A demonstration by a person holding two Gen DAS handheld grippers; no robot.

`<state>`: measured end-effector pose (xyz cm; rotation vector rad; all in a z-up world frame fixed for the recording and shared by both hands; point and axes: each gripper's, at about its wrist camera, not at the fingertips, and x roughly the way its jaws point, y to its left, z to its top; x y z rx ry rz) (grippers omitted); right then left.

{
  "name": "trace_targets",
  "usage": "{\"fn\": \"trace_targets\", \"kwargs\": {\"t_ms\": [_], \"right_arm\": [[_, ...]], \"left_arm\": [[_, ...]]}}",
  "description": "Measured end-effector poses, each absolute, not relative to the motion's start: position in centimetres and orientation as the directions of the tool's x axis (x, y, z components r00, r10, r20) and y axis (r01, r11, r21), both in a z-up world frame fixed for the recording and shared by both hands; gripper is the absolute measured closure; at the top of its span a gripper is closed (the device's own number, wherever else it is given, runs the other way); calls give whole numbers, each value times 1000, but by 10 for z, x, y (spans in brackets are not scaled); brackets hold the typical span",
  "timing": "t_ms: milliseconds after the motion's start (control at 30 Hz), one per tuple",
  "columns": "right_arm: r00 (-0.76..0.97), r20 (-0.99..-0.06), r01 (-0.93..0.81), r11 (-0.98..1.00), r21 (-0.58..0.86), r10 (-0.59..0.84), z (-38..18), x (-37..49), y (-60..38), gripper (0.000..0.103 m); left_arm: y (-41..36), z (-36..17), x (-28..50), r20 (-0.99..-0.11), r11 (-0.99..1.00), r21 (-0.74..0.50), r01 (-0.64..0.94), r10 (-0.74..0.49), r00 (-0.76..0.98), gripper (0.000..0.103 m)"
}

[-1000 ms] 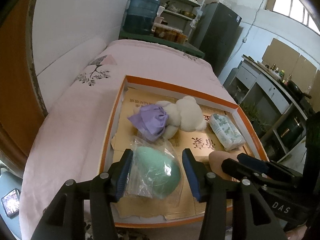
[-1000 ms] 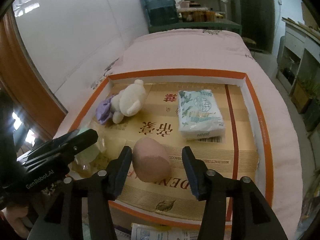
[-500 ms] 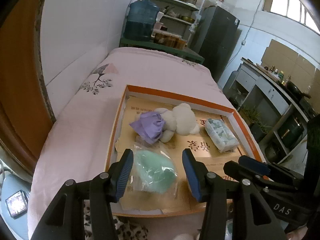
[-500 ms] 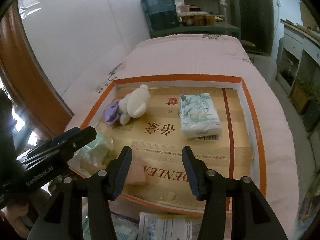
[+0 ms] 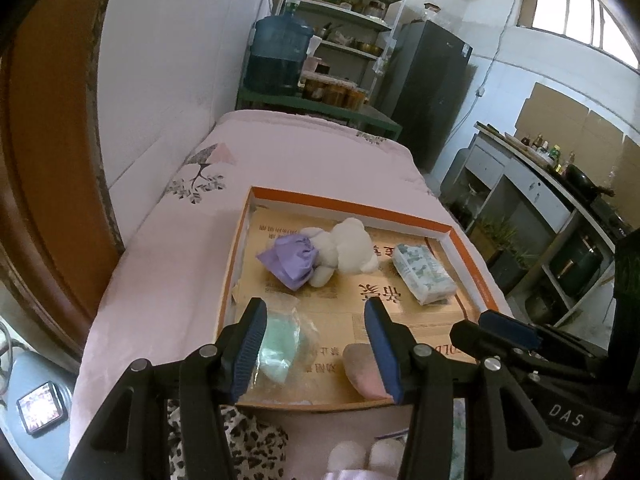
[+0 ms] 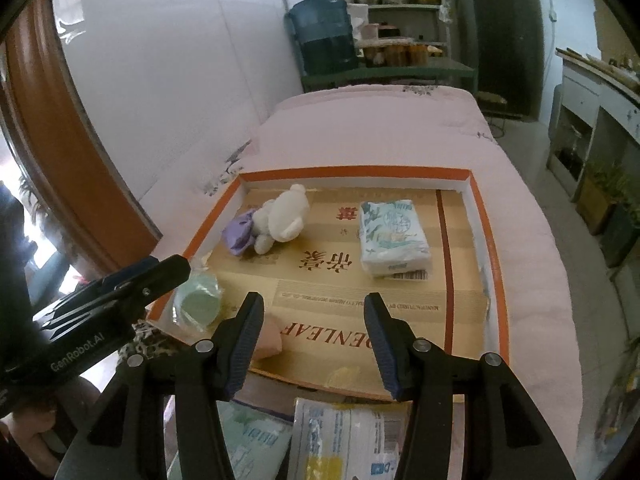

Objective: Organize soft objects
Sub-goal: 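Open both grippers to drop the green and peach sponges in the lid, then move both grippers back toward the remaining soft items beside the lid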

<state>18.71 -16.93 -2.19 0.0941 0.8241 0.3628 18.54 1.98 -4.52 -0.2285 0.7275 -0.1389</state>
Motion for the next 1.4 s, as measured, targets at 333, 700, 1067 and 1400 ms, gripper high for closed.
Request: {"fn": "trace_targets", "kwargs": {"t_ms": [333,700,1067,1400], "right_arm": [[643,-681,-284,935,215,351,-9,169,-171,49],[659,-666,-286,935,209,350,3,146,-172,49],[684,-643,-282,938,203,345,17,117,-178,49],[689,-642,-277,941,197,337,17,94,-180,49]], "left_arm": [[18,-29,166,-616,967,-249,62,-207,760,52],[18,-17,145,-596,967,-245,70,-207,775,52],[20,-7,122,-577,967,-244,79,-210,789,52],[23,-5,95,-557,968,-236,84,-205,805,52]]}}
